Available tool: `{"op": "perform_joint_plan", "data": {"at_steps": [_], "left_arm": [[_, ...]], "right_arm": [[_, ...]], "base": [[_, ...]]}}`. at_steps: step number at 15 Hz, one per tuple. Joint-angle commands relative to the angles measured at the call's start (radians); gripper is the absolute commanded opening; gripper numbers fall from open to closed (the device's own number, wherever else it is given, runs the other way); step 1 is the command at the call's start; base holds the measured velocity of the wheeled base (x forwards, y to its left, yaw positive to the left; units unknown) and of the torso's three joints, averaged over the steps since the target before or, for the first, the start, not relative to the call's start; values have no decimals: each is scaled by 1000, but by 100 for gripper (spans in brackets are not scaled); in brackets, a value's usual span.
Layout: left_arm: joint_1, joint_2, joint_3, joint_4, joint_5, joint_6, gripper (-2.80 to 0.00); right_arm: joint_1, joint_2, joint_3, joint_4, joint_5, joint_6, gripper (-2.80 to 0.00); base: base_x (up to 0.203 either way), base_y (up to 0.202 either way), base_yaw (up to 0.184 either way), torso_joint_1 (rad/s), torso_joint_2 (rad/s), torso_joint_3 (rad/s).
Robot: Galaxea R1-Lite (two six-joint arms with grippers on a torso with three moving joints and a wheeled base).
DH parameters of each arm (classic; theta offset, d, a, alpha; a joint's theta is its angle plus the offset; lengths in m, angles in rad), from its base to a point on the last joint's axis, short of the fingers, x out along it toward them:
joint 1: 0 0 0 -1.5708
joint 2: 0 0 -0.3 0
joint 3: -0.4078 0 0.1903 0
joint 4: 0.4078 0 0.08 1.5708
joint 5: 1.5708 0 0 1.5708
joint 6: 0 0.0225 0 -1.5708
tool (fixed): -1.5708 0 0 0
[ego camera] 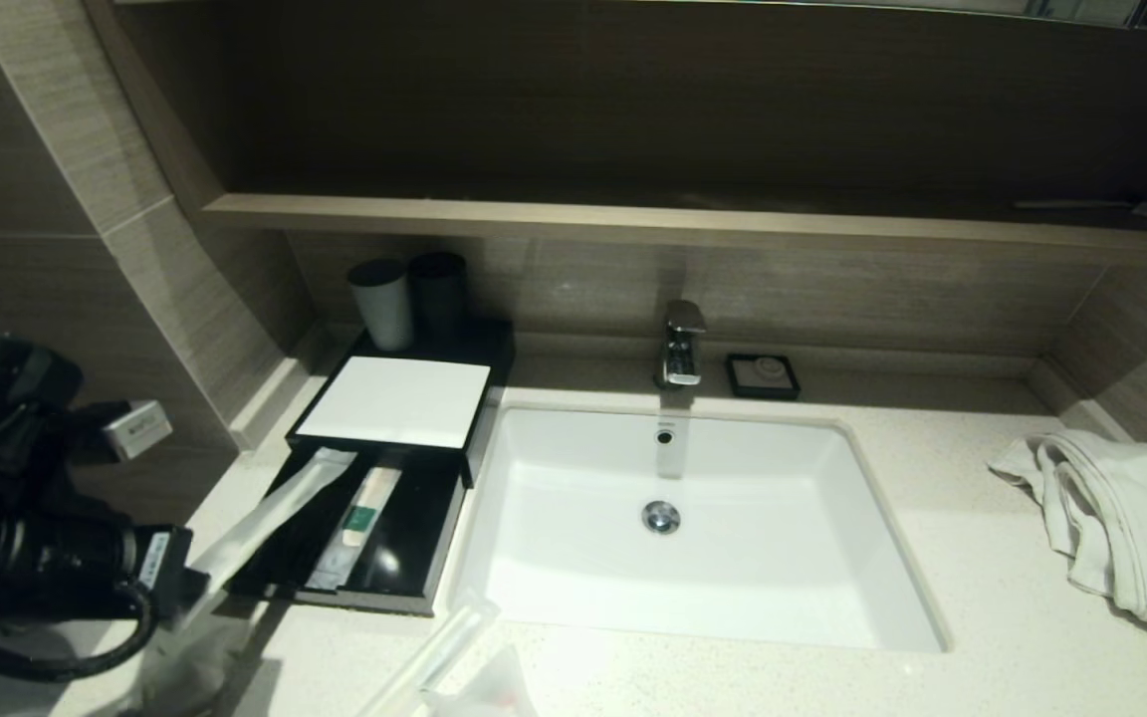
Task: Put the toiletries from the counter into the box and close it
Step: Place the bathroom toiletry into the drawer
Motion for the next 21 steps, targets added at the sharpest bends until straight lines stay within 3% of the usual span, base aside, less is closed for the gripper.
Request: {"op": "perform_joint_plan", "data": {"at_steps": [1,9,21], "left_arm": [[-61,24,-5,3,34,-37,-280],[-108,106,-7,-3,87,-85,-280],[-129,285,-70,-112,90,-113,-280]], "right_arm": [[0,0,0,0,0,0,-280],[0,0,0,0,0,0,-280],[-1,0,0,0,0,0,-280]], "base": [[0,0,0,0,0,0],[0,0,0,0,0,0],[0,0,0,0,0,0]]}}
